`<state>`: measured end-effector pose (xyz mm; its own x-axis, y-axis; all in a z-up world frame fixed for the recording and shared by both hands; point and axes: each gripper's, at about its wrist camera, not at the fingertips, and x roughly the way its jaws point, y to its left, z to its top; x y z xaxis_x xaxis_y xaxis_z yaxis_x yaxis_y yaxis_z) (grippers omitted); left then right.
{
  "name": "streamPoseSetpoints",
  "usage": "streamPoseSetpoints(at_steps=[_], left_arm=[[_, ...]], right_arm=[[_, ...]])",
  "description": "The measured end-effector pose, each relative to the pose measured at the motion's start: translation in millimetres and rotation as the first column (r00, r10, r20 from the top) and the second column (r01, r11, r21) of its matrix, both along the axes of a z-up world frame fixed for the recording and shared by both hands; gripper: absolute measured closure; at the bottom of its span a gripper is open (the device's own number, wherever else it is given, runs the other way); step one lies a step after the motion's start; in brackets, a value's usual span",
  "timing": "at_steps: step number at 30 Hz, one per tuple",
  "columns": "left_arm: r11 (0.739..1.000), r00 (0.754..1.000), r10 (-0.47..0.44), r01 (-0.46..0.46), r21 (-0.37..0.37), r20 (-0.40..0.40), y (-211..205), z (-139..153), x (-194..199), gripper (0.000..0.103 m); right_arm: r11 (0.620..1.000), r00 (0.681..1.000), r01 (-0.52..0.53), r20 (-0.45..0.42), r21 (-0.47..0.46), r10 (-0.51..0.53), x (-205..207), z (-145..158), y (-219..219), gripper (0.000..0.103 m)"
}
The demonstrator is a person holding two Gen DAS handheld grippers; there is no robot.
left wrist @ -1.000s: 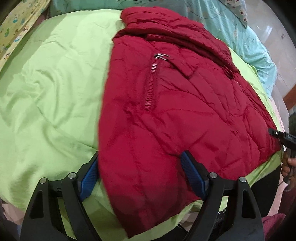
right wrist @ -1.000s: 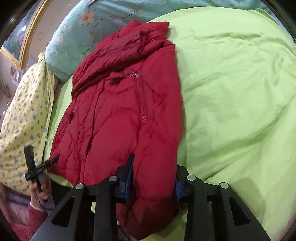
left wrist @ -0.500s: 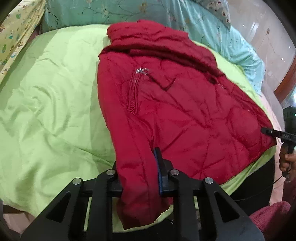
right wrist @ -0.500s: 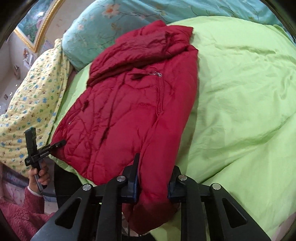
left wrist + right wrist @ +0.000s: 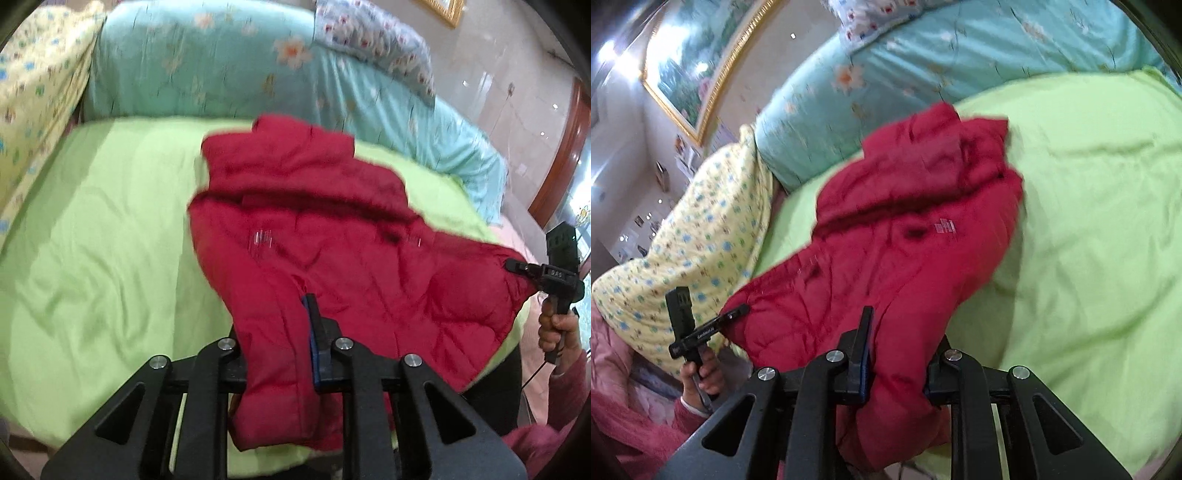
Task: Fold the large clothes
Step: 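Lift the hem with both grippers and fold it toward the collar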
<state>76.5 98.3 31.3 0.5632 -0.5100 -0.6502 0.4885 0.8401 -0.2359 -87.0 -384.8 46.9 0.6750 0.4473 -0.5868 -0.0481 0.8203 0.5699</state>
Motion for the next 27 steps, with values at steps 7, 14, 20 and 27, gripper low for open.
streamPoseSetpoints(at_steps=[7, 14, 20, 27], left_arm=[[0.998, 0.996, 0.041, -0.037, -0.059, 0.075, -7, 34, 43, 0.087], [0.995, 0.994, 0.057, -0.049, -0.081, 0.091, -14, 45, 66, 0.087], [0.993, 0.993, 0.070, -0.060, -0.098, 0.094, -13, 49, 71, 0.087], [0.990, 0.992, 0.086, -0.075, -0.121, 0.088, -12, 55, 81, 0.087]], right_arm=[[0.998, 0.994, 0.065, 0.087, 0.014, -0.066, 43, 31, -12, 0.085], [0.995, 0.988, 0.098, 0.122, 0.026, -0.100, 79, 45, -23, 0.085], [0.994, 0.986, 0.106, 0.128, 0.033, -0.110, 92, 49, -25, 0.085], [0.991, 0.983, 0.128, 0.130, 0.032, -0.131, 97, 49, -31, 0.085]])
